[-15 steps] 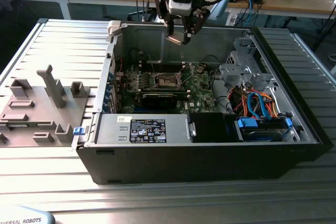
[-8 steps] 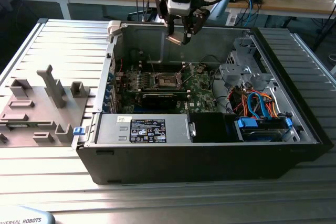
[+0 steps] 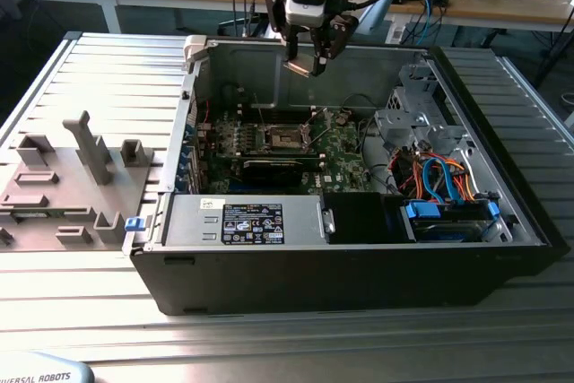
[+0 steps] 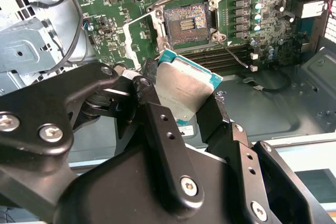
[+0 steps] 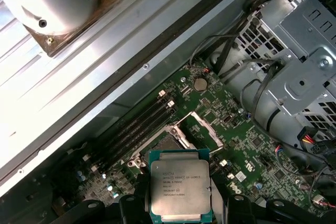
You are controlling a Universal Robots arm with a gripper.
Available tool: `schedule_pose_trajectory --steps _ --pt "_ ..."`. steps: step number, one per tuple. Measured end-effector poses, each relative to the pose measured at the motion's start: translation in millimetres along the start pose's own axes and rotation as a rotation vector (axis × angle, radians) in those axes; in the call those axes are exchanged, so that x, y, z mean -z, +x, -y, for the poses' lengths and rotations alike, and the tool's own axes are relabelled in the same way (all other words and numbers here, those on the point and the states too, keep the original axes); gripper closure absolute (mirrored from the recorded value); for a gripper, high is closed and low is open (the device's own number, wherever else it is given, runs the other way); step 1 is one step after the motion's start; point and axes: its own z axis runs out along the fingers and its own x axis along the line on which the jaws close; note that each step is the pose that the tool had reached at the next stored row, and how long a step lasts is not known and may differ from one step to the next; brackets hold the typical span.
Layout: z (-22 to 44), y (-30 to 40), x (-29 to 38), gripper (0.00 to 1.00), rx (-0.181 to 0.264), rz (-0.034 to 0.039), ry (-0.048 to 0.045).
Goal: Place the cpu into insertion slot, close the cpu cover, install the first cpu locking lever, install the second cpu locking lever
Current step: 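Place the cpu into insertion slot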
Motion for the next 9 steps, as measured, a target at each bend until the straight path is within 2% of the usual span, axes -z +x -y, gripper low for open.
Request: schedule_pose_trajectory --steps 9 --pt "0.0 0.0 0.0 0.46 -0.009 0.0008 -0.0002"
